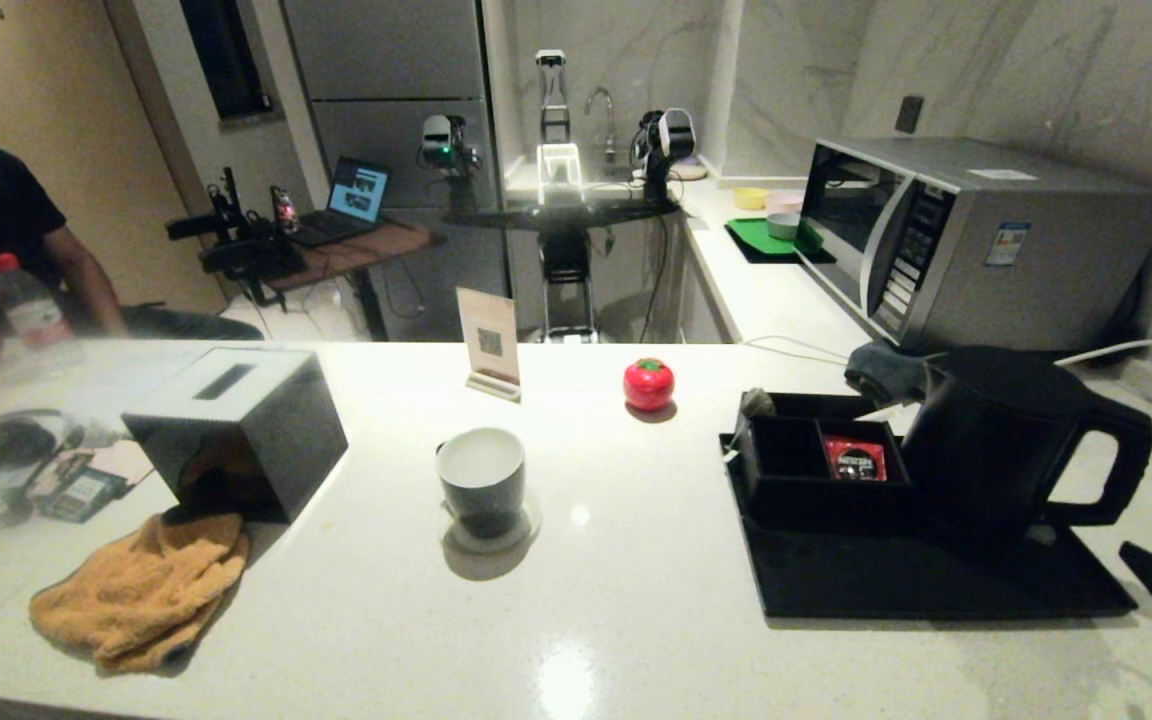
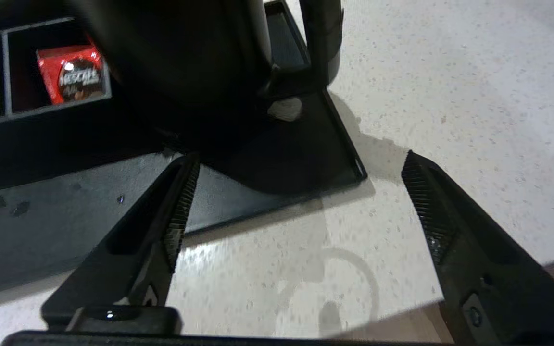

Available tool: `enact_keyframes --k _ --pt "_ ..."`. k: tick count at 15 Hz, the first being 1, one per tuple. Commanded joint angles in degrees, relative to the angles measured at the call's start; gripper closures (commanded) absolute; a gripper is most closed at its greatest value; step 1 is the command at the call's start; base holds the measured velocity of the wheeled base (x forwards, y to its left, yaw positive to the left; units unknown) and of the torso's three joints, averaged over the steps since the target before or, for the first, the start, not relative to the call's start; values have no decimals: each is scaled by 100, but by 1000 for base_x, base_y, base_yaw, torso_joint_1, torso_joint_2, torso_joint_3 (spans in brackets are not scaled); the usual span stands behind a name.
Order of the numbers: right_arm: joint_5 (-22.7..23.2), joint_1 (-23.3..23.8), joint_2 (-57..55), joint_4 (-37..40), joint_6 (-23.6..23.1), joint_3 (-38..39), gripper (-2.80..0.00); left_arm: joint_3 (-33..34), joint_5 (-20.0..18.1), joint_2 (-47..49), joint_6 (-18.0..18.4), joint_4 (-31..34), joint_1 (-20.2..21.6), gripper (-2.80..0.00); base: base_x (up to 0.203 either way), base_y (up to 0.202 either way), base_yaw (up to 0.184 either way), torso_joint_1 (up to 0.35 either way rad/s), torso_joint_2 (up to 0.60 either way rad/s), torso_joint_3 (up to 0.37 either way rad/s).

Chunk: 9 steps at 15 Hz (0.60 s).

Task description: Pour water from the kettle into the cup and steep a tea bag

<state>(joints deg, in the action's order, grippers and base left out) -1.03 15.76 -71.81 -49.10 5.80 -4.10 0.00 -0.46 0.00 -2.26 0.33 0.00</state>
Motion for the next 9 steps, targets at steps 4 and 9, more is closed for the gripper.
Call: enact_keyframes --k 4,9 --pt "-294 6 -1344 -1008 -27 -143 -280 0 2 0 -3 2 0 0 0 0 0 0 0 0" --pt "-748 7 -2280 -1636 -99 -520 -280 0 2 0 -3 2 0 0 0 0 0 0 0 0"
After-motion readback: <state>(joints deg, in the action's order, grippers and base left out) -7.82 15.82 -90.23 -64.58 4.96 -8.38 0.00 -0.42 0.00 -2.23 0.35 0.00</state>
